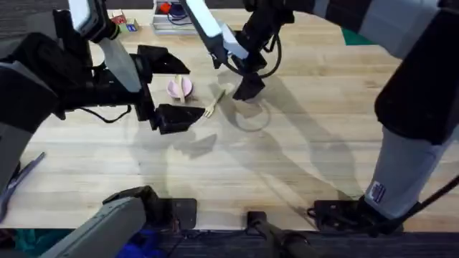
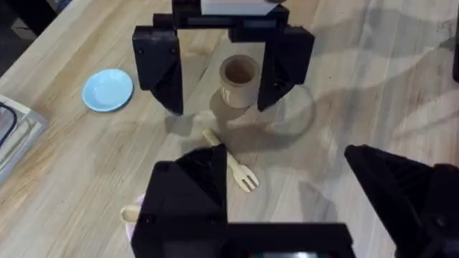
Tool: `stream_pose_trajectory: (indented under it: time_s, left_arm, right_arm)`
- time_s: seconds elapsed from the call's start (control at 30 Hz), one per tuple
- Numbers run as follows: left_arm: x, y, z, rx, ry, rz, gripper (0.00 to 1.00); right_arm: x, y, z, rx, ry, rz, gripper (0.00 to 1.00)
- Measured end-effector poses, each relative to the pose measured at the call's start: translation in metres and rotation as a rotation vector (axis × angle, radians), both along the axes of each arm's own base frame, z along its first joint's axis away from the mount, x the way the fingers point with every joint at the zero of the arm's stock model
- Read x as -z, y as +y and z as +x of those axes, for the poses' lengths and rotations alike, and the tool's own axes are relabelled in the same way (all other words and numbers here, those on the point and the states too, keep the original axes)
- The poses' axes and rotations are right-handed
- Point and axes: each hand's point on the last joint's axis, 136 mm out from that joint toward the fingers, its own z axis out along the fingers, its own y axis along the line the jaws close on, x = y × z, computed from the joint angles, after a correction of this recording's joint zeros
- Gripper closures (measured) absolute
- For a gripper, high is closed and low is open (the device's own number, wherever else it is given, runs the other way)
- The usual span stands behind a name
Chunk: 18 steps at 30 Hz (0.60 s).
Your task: Pick up a utensil and set it on the pink plate, then put the other utensil in the container.
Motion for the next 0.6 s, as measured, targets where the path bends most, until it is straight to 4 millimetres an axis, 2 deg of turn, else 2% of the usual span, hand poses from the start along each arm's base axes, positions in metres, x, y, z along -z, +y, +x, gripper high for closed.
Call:
stream_pose_trajectory:
  time_s: [0.33, 0.6]
  left_arm:
    - [0.0, 0.0, 0.0, 0.0, 0.0, 0.0, 0.007]
    - [0.0, 0.0, 0.0, 0.0, 0.0, 0.0, 0.008]
  right_arm:
    - [0.017, 0.008, 0.01, -0.004, -0.014, 0.009, 0.008]
    - [0.039, 0.013, 0.016, -0.004, -0.004, 0.003, 0.008]
